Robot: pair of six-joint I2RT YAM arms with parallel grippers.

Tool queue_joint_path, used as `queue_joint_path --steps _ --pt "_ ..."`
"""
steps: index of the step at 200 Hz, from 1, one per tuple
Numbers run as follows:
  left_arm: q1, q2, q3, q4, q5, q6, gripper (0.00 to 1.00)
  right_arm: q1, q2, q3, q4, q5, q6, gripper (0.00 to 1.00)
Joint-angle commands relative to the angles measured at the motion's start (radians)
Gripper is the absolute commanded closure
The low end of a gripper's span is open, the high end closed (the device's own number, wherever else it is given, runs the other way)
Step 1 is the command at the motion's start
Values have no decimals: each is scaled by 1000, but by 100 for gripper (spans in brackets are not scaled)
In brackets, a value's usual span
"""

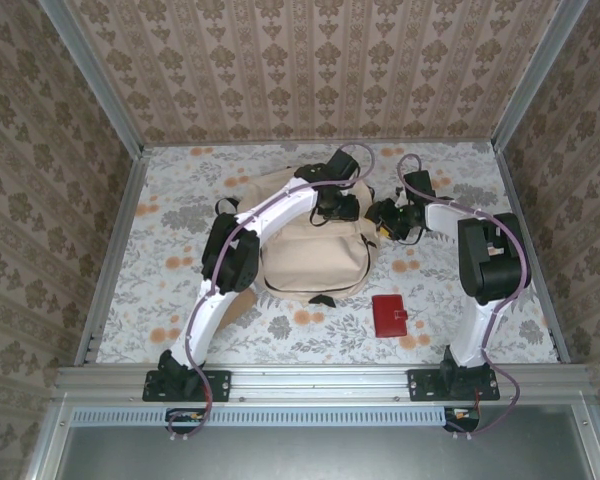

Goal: Pack the student bag

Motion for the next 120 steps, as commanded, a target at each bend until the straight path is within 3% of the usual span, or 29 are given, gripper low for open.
queue_joint_path --steps 1,50,120 --pt "14 12 7 -76 8 -18 67 -2 24 26 -13 -35 -20 51" --pt "30 -5 -37 -63 39 -21 72 -2 20 51 -66 63 -79 50" --pt "41 -51 -78 -22 104 10 73 16 129 154 -133 -28 -212 58"
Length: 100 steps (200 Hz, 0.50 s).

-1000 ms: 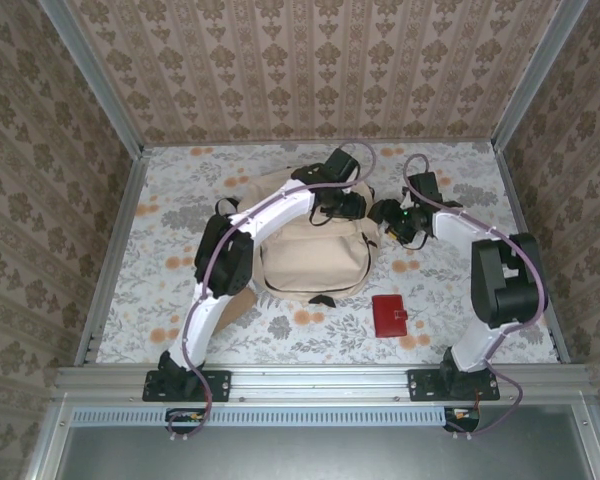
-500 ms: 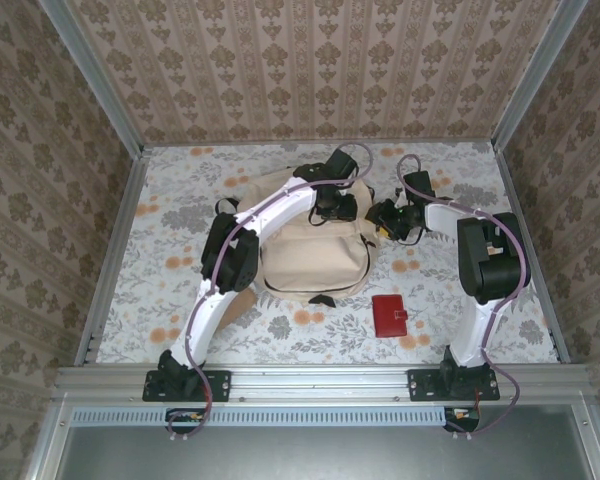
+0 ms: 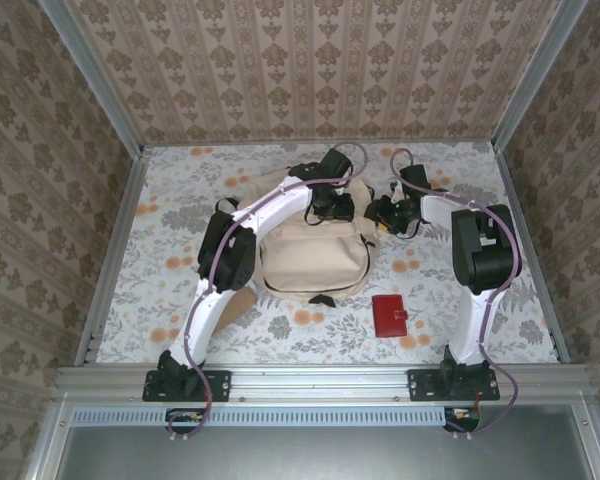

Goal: Pack the student bag

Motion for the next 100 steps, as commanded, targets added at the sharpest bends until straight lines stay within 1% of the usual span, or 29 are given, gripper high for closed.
queue_joint_path --steps 1,16,28,52,63,75,100 --pt "13 -35 -32 -48 36 18 73 15 25 29 -54 -51 -71 58" --pt "14 -46 -33 -47 44 30 73 18 27 31 -56 -67 -91 59" --pt "14 -53 -34 -49 45 40 73 21 25 33 -62 -77 -108 64" --pt "18 -73 -40 -50 48 59 72 28 7 20 -65 -88 -121 83" --pt "20 -85 -46 -49 49 73 70 32 -17 -1 -56 -95 -118 90" --pt "23 -100 -54 -50 50 87 69 35 -52 -30 -36 -105 -109 93" --pt "21 -117 -55 -64 41 126 67 35 -127 -91 19 -148 -79 96"
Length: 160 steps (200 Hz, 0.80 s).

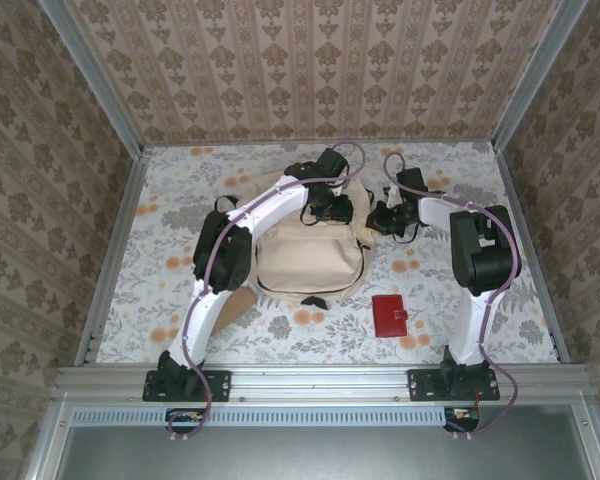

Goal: Pack the student bag

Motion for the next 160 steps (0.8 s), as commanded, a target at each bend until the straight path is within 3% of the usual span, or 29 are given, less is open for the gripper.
queue_joint_path --steps 1,60,88,160 --pt "12 -75 -12 -50 3 62 67 15 -97 -50 35 -93 19 97" --pt "-33 -46 44 -124 -89 145 67 16 -188 -132 108 -178 72 100" --pt "-61 -18 91 -172 -194 179 67 17 -199 -143 109 -181 73 100" --pt "-115 44 169 -220 -315 234 62 16 -225 -155 118 -196 84 100"
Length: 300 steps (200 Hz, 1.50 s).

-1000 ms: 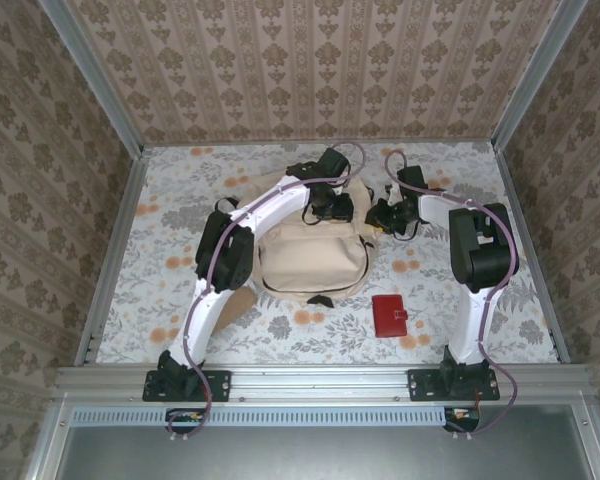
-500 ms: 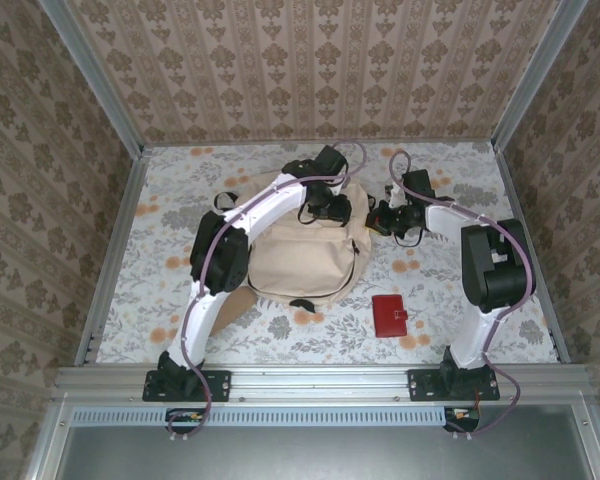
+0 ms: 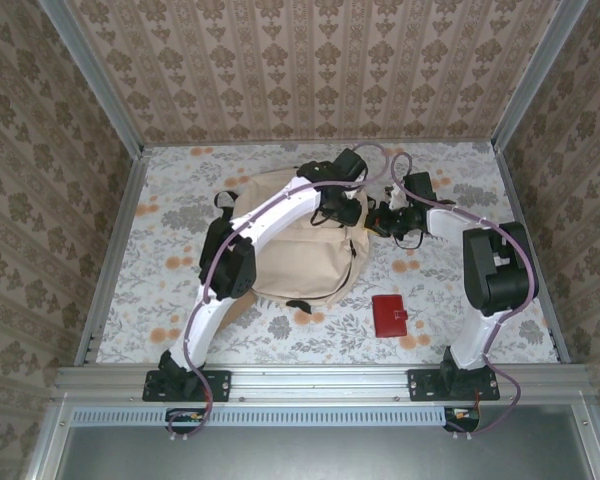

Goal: Pack the student bag

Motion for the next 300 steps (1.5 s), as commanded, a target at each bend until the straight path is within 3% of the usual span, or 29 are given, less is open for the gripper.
queue_joint_path --steps 1,69,201,217,263,300 --pt "-13 49 40 -61 -91 44 62 12 -52 -12 18 -71 13 100" --pt "-15 75 47 -70 -96 53 59 13 -83 -26 38 -100 30 100" --pt "-4 61 85 -85 -128 15 92 12 -89 -30 13 -78 20 100" --pt "-1 63 78 -83 -120 12 89 12 -88 -29 13 -77 20 100" --pt "0 80 77 -93 -139 -6 67 12 -87 -29 12 -78 20 100" --pt "-3 70 72 -101 -171 -12 66 12 -85 -29 11 -77 17 100"
